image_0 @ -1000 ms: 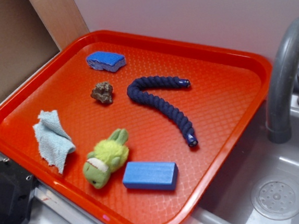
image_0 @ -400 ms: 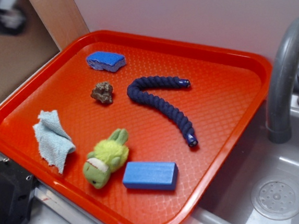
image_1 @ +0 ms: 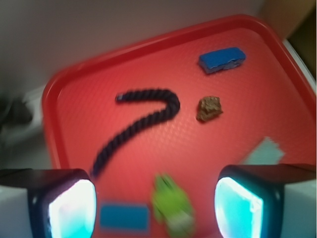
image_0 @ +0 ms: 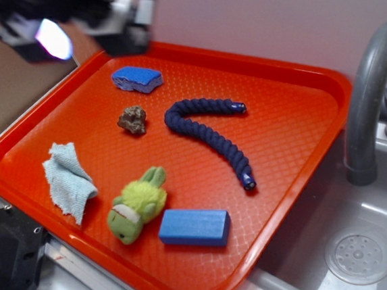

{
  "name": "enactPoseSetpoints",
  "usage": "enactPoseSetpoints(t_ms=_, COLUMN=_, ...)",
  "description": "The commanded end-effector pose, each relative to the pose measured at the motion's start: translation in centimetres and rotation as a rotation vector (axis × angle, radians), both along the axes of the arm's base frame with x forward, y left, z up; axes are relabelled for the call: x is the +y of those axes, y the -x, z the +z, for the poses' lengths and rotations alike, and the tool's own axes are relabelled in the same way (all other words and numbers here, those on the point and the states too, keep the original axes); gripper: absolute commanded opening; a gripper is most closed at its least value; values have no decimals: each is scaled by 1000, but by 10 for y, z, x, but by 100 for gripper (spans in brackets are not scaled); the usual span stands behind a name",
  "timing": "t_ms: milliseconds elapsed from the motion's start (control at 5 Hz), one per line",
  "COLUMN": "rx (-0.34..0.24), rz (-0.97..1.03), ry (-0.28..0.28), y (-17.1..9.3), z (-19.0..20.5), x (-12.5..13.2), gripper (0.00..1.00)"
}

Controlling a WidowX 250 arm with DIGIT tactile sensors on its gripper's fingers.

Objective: Grab the blue rope.

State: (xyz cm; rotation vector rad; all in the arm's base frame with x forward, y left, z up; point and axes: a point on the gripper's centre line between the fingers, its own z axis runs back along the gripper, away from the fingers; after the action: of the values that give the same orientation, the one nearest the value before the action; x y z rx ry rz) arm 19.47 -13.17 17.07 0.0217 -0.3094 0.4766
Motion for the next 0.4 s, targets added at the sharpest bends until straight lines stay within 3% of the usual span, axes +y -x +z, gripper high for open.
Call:
enactPoseSetpoints(t_ms=0, rx=-85, rz=159, ry=-16, y=-45, z=-40, x=-2, gripper=100)
enactPoseSetpoints(t_ms=200, rx=-78, rz=170, ry=-19, y=-53, z=-58, x=-4, gripper=100)
